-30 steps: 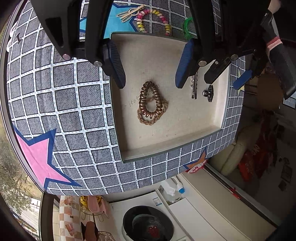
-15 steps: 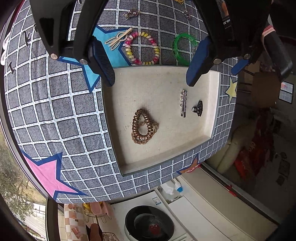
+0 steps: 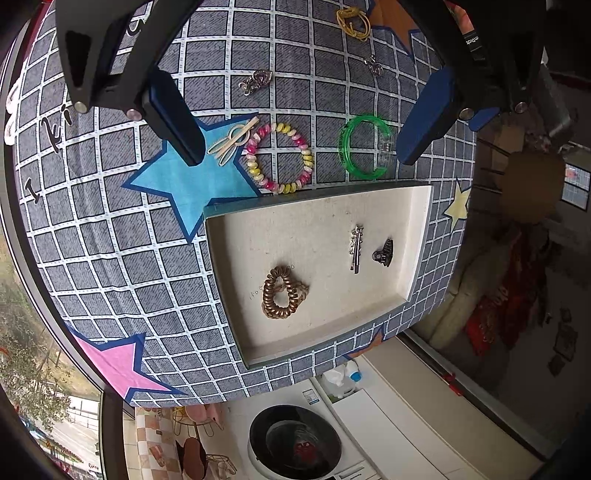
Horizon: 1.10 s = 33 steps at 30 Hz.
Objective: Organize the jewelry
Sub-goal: 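Move both tools back toward the remaining jewelry, then grasp the heart pendant with the left tool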
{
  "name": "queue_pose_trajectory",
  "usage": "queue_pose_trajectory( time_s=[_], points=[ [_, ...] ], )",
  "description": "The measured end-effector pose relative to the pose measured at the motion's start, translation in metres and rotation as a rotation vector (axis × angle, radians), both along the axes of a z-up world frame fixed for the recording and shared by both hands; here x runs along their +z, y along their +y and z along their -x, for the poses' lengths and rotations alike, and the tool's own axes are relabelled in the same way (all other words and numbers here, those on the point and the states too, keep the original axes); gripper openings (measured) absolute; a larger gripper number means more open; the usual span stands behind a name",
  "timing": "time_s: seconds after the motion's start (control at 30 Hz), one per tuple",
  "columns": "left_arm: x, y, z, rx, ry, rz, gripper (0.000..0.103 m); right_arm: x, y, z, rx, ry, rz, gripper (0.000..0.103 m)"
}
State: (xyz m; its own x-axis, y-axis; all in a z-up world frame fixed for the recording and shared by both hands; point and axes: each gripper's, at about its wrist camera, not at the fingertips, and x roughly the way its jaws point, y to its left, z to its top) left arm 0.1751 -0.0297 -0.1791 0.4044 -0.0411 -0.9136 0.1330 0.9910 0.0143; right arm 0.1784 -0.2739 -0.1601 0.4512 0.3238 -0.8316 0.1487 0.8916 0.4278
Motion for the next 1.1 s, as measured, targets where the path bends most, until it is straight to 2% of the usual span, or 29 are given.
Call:
queue_pose_trajectory(
  time_s=[0.37,0.67,0.93,1.1],
  points=[
    [-0.024,0.005,0.038,-0.027,0.095,0.042,0.103,-0.025,0.008,0.043,0.027,0.134,0.007,0.103],
    [-0.041,-0.001,0.049,-0.039,0.143,0.055,0.103,-0.056,0.01,0.066,-0.001,0.238,0.035,0.103],
    [-0.052,-0.012,0.046,-0.055,0.152,0.05,0.103,-0.07,0.006,0.068,-0.056,0.284,0.08,0.103],
    [-0.056,-0.018,0.044,-0.065,0.152,0.046,0.103,-0.075,0.009,0.061,-0.083,0.282,0.092,0.103]
  ],
)
